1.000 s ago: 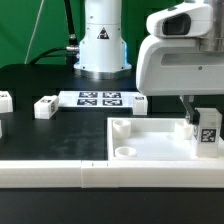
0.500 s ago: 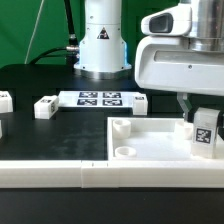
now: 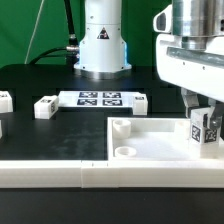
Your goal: Assemble one leg
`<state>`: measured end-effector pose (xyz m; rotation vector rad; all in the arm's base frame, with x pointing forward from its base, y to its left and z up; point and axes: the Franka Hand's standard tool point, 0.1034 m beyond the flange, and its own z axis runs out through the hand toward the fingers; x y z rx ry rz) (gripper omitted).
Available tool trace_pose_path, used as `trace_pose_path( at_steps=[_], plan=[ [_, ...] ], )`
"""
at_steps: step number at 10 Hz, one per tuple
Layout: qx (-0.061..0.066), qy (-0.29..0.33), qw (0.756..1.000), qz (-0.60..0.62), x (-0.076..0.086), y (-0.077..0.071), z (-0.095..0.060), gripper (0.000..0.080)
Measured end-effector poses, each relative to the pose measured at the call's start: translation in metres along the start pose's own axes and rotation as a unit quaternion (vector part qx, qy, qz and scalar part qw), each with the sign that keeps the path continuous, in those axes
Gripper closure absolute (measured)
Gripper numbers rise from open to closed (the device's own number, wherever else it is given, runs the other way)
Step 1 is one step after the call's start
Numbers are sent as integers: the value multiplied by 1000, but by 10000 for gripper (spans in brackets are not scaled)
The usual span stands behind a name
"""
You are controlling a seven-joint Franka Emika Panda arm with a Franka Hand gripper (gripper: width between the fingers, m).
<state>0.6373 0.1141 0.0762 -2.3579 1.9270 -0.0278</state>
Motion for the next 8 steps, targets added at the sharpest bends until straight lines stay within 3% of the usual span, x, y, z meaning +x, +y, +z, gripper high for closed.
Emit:
trace_pose_path(
  at_steps=[4,5,6,7,8],
  plan=[
    [-7,-10,996,87,0,0,0,508],
    [-7,-10,997,77,-1,0,0,457],
    [-6,-10,998,58,-1,0,0,266],
    [-9,-10,1000,25,-2,0,0,266],
    [-17,-14,999,-38,-4,1,0,186]
  ],
)
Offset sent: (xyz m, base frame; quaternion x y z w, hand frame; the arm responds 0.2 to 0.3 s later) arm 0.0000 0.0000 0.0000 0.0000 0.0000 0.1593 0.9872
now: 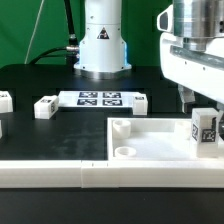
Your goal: Assemble one leg
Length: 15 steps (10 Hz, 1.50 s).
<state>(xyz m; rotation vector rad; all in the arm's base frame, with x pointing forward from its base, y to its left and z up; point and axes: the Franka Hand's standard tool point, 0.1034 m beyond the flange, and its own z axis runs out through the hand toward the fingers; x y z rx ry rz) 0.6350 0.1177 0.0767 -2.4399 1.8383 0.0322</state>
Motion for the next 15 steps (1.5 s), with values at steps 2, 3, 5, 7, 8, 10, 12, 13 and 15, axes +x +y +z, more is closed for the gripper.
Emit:
trace_pose_path(
  at_steps=[2,3,5,7,8,10,12,13,15],
  plan=[
    [5,3,993,-120,-2,-2,0,157],
    [3,5,983,-182,-3,-2,0,151],
    [-3,17,954,-299,-8,-4,1,150],
    [-9,22,914,-405,-10,-5,0,150],
    [-10,21,892,-451,-10,-6,-1,150],
    [-15,24,846,-533,-8,-6,-1,150],
    [-17,23,793,-608,-5,-6,-1,150],
    [-18,23,781,-624,-4,-6,-2,150],
    [-18,23,774,-632,-3,-6,-2,178]
  ],
)
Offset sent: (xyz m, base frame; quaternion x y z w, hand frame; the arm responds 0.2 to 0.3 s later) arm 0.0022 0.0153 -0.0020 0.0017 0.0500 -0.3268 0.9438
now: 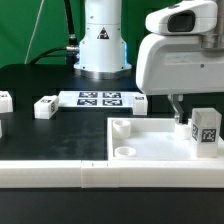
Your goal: Assemble one leg
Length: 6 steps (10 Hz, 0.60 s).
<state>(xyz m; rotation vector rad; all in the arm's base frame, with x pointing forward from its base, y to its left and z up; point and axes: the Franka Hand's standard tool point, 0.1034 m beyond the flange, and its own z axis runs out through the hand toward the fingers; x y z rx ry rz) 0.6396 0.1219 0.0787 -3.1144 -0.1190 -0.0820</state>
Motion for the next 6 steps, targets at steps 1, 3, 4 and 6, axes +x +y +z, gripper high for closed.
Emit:
trace_pose_path(
  at_steps=[1,3,4,6],
  plan=[
    [0,0,1000,0,0,0,0,351],
    [0,0,1000,8,0,0,0,509],
    [0,0,1000,23,0,1,0,509],
    [1,0,995,100,0,3,0,509]
  ],
)
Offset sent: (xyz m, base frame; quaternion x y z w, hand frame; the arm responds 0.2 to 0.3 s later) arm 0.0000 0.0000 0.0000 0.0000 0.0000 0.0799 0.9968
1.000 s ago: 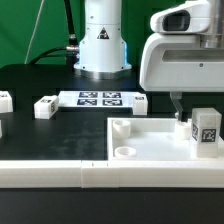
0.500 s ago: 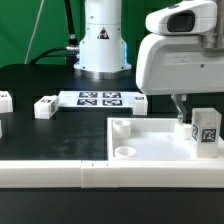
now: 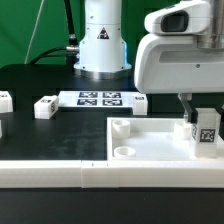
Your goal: Assemble one leg
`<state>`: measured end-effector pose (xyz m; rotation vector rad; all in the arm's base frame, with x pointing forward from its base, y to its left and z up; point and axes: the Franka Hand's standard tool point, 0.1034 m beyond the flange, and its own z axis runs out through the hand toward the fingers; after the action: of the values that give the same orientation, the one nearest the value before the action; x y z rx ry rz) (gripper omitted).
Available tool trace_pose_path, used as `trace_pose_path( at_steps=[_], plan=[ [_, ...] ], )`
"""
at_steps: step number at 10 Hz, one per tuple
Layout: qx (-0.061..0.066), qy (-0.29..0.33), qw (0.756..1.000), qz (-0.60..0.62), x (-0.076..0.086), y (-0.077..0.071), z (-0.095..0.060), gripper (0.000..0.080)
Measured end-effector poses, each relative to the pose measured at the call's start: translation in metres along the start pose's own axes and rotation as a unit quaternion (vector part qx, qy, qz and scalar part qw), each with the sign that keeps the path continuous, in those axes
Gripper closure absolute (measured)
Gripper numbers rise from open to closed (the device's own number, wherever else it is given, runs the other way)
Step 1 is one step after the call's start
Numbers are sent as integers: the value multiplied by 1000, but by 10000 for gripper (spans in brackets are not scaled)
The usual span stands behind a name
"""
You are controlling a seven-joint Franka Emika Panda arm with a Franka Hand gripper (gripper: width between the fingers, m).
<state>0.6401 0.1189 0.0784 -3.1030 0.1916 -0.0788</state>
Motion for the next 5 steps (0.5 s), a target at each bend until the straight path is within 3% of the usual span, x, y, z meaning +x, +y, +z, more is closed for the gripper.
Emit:
trace_pose_path(
  at_steps=[2,5],
  plan=[
    [-1,0,995,100,0,3,0,509],
    [-13,2,975,224,-1,15,0,506]
  ],
)
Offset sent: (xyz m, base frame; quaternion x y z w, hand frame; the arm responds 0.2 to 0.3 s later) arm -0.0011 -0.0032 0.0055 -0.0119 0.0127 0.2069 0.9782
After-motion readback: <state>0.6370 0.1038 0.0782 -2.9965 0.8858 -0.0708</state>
